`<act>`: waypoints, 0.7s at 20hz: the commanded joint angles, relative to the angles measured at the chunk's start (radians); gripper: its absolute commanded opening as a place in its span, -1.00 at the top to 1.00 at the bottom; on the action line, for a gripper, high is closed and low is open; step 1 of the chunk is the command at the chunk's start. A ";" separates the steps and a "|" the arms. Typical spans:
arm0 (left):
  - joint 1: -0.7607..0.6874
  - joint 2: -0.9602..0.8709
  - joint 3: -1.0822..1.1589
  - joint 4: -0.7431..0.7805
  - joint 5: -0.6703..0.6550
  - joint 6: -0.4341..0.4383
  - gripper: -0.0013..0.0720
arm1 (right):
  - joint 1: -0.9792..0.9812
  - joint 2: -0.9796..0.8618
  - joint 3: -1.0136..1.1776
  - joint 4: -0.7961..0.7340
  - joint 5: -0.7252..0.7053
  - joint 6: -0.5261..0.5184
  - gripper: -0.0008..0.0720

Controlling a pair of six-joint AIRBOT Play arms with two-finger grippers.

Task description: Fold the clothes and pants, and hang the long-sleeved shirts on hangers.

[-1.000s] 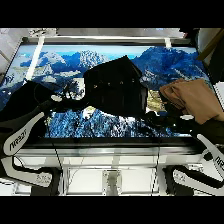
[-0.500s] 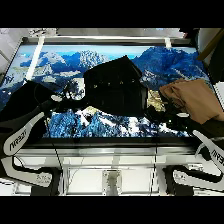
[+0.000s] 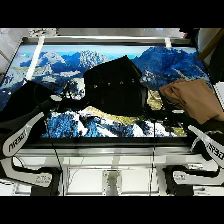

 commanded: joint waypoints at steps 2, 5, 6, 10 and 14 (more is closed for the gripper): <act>0.029 0.137 0.002 0.021 0.002 0.045 0.91 | 0.004 0.087 0.098 -0.004 0.083 -0.066 0.94; 0.033 0.369 0.004 0.139 -0.043 0.044 0.91 | 0.005 0.227 0.235 -0.035 0.234 -0.066 0.95; 0.033 0.457 0.004 0.175 -0.059 0.043 0.91 | 0.005 0.282 0.290 -0.034 0.300 -0.056 0.95; 0.033 0.832 0.036 0.272 -0.113 -0.014 0.91 | 0.056 0.501 0.529 -0.048 0.389 0.080 0.95; 0.032 1.061 0.189 0.410 -0.246 -0.106 0.91 | 0.136 0.608 0.783 -0.127 0.388 0.248 0.95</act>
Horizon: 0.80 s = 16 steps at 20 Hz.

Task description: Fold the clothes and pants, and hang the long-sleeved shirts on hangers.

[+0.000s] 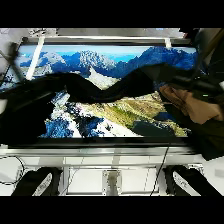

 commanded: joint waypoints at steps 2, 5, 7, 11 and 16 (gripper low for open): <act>0.001 0.187 0.185 0.137 -0.187 -0.071 0.92 | 0.081 0.079 0.267 -0.145 0.016 0.219 0.95; 0.001 0.147 0.219 0.157 -0.235 -0.070 0.91 | 0.109 0.046 0.302 -0.282 0.023 0.248 0.95; 0.001 0.059 0.216 0.172 -0.309 -0.092 0.91 | 0.115 -0.014 0.296 -0.363 0.045 0.266 0.95; 0.001 -0.207 0.196 0.200 -0.327 -0.086 0.91 | 0.115 -0.234 0.296 -0.509 0.056 0.258 0.95; 0.000 -0.641 0.195 0.207 -0.052 -0.031 0.91 | 0.113 -0.589 0.296 -0.547 -0.063 0.153 0.95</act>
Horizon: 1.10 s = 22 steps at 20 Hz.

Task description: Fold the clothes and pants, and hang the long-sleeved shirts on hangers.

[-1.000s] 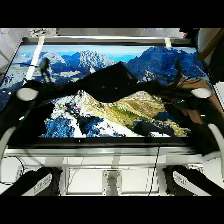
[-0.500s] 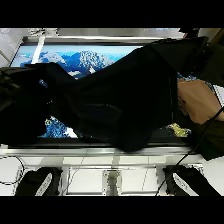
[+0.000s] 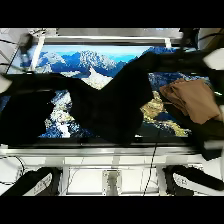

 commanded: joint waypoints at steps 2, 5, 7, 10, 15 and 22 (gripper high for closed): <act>0.000 -0.352 0.000 0.007 0.326 0.020 0.91 | 0.000 -0.298 0.003 -0.043 -0.171 -0.055 0.95; 0.000 -0.450 0.000 -0.002 0.438 0.021 0.91 | 0.000 -0.377 0.005 -0.045 -0.196 -0.149 0.95; 0.001 -0.446 0.000 0.002 0.414 0.047 0.91 | 0.002 -0.366 0.006 -0.063 -0.137 -0.187 0.95; 0.003 -0.406 0.000 0.067 0.305 0.050 0.91 | 0.002 -0.331 0.005 -0.092 0.066 -0.188 0.95; 0.005 -0.344 0.000 0.219 0.089 0.031 0.91 | 0.076 -0.304 0.001 -0.143 0.350 -0.133 0.95; 0.003 -0.345 -0.042 0.397 -0.077 -0.030 0.91 | 0.229 -0.305 -0.209 -0.209 0.326 -0.069 0.95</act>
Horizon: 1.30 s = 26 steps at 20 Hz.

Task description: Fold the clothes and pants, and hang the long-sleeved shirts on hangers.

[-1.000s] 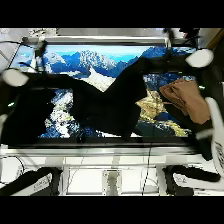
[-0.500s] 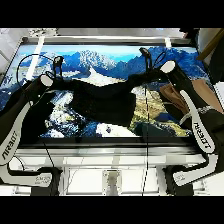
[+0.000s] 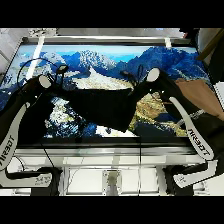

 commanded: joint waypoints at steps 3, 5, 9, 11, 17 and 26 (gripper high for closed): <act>0.000 0.002 -0.034 0.154 -0.058 -0.039 0.91 | 0.079 0.001 -0.236 -0.018 -0.093 0.036 0.95; 0.000 -0.011 -0.034 0.154 -0.055 -0.039 0.91 | 0.100 0.000 -0.301 -0.010 -0.173 0.035 0.95; 0.000 -0.059 -0.034 0.146 -0.061 -0.050 0.03 | 0.117 0.001 -0.320 0.059 -0.249 0.035 0.63; 0.000 -0.056 -0.033 0.146 -0.069 -0.069 -0.92 | 0.117 0.002 -0.290 0.086 -0.175 0.036 -0.26; 0.002 0.077 -0.031 0.155 -0.173 -0.073 -0.92 | 0.030 0.122 -0.115 0.039 0.087 0.038 -0.26; 0.012 0.307 -0.031 0.154 -0.195 -0.078 -0.92 | -0.392 0.267 -0.359 0.213 -0.043 0.060 -0.73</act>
